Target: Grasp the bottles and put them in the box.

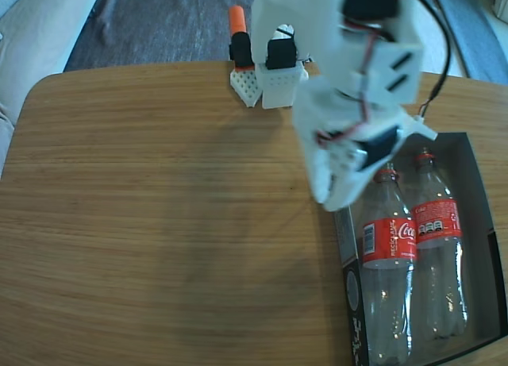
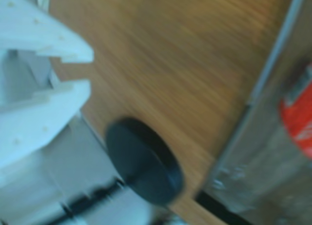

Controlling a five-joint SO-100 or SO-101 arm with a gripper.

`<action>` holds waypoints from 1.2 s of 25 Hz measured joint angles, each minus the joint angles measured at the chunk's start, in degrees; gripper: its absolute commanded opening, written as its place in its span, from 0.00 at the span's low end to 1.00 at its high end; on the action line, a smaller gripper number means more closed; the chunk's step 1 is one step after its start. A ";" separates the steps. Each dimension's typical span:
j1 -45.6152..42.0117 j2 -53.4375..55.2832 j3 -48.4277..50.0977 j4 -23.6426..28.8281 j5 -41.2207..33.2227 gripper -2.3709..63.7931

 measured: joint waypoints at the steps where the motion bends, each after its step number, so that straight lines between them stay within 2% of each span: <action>1: 1.58 1.58 1.41 0.00 1.76 0.03; 6: 6.42 13.27 13.89 -0.44 8.61 0.03; 13: 6.68 37.53 40.25 -13.54 9.14 0.03; 16: 6.68 45.88 50.19 -16.61 9.23 0.03; 22: 6.59 58.62 62.58 -17.49 9.93 0.03; 27: 6.59 66.45 69.61 -17.49 19.42 0.03; 30: 6.59 70.49 74.44 -17.49 20.92 0.03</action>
